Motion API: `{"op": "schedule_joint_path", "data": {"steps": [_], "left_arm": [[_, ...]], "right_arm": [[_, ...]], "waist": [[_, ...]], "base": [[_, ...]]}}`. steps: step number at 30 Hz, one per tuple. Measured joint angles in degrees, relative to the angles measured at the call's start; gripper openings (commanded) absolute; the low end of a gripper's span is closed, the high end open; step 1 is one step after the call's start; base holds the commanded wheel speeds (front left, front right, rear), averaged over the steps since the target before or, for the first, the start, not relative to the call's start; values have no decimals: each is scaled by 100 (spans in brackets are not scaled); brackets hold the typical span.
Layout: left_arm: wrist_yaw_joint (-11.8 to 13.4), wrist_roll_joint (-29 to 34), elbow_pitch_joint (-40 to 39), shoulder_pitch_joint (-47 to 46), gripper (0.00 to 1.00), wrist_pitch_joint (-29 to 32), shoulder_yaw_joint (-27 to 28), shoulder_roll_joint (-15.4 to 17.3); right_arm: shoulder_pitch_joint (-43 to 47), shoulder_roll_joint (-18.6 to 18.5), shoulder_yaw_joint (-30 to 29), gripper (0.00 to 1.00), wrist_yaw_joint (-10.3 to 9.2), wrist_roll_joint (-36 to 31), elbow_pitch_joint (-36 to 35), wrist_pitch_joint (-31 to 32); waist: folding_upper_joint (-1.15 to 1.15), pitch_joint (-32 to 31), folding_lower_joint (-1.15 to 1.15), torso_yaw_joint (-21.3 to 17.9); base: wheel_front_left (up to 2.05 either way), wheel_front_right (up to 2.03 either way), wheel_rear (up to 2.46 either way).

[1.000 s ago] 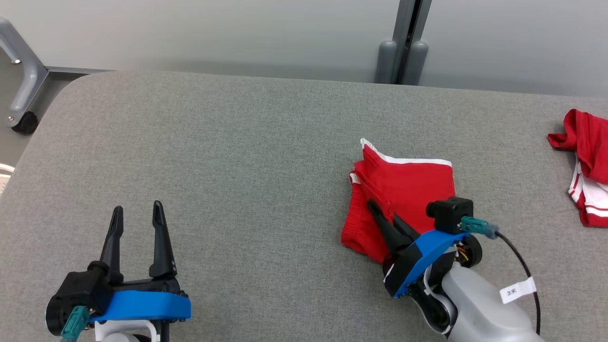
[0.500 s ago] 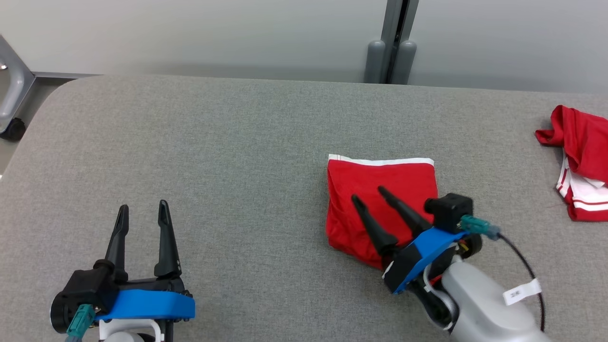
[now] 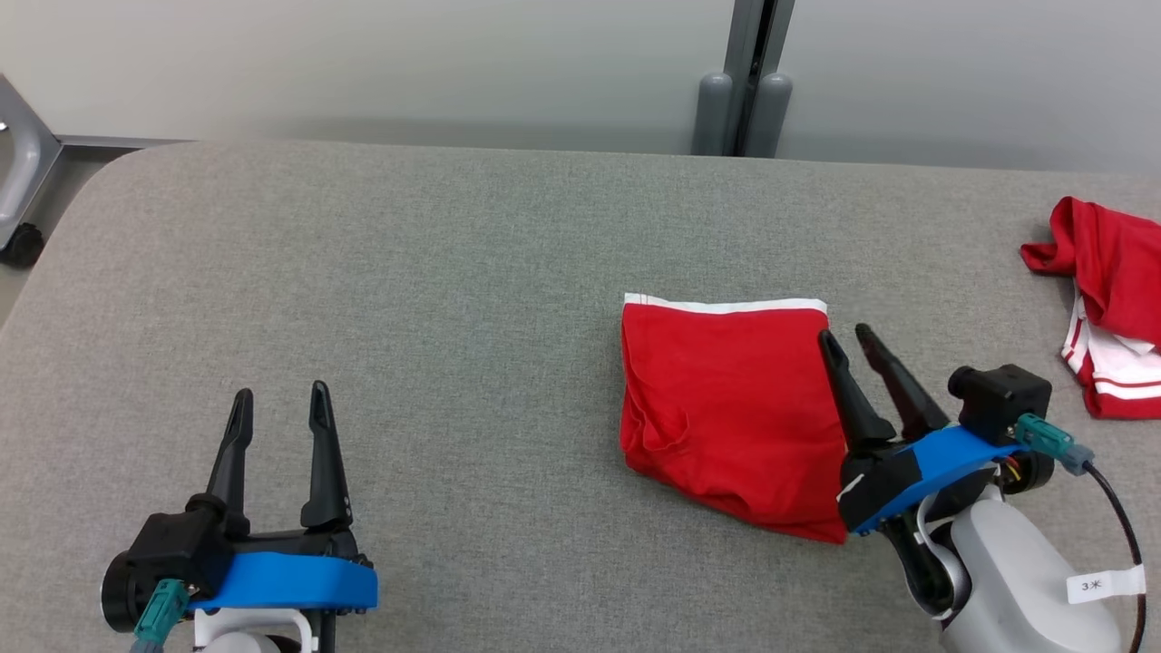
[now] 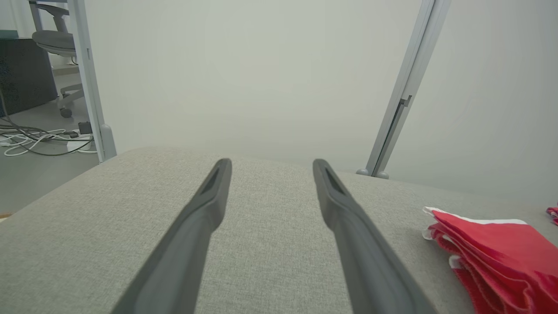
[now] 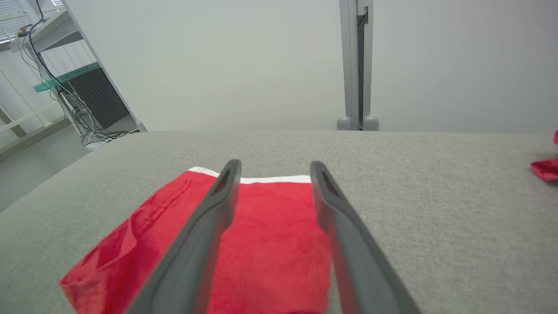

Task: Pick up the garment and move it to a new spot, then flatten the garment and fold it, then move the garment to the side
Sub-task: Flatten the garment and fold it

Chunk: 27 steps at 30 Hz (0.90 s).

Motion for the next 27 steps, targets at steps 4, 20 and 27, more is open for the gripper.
{"op": "schedule_joint_path", "data": {"steps": [4, 20, 27], "left_arm": [[-14, 20, 0, -37, 100, 0, -23, 0], [-21, 13, 25, -155, 100, 0, -123, 0], [-8, 13, 74, -190, 100, 0, -148, 0]], "right_arm": [[25, 182, -73, 0, 0, -147, 219, 0], [-196, 878, 1000, 0, 0, -377, 942, 1], [-276, 942, 1986, 0, 0, 100, 929, 1]], "waist": [[0, 71, 0, 40], [0, 270, 0, 146], [0, 269, 0, 132]], "base": [[0, 0, 0], [0, 0, 0], [0, 0, 0]]}}
